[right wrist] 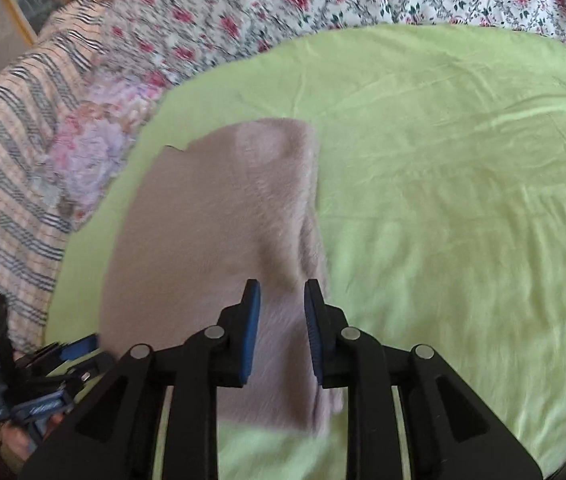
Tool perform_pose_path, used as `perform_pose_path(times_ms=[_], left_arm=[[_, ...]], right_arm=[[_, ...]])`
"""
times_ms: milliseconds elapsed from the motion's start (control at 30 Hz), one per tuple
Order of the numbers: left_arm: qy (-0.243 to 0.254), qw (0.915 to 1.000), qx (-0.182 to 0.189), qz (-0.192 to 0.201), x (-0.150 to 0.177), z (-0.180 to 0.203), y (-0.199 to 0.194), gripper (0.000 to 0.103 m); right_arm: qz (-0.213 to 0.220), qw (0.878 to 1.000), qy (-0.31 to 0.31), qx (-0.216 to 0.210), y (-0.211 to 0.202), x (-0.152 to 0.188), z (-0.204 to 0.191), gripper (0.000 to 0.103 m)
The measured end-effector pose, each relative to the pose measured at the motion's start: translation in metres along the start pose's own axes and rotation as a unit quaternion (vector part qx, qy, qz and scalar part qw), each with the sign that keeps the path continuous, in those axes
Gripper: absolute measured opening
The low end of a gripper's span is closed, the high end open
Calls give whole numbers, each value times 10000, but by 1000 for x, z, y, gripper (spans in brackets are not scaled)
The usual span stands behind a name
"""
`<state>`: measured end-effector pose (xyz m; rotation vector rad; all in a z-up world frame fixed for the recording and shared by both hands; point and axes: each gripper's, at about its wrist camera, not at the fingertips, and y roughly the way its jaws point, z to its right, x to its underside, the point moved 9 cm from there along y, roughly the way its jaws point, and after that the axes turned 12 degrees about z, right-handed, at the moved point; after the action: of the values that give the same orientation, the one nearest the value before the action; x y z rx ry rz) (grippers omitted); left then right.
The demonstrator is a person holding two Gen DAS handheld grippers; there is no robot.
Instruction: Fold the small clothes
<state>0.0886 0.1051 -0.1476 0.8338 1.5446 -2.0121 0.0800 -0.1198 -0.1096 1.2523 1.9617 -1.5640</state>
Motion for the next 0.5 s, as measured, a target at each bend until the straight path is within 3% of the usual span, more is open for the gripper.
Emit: perform_pose_path(times_ms=[233,367,500], left_arm=[[569,9967,-566,140,11,7,-27,77],[830,9919,-950,177,26,9,-41,85],[1040,9887,-1073,106,45,15,-52,88]], right_arm=[[81,9997,-127,-204,-36,31,-23,51],[40,9987,-482,-144,-51,54,-37,60],[17,9957,-919,-104,-65,72,-49,74]])
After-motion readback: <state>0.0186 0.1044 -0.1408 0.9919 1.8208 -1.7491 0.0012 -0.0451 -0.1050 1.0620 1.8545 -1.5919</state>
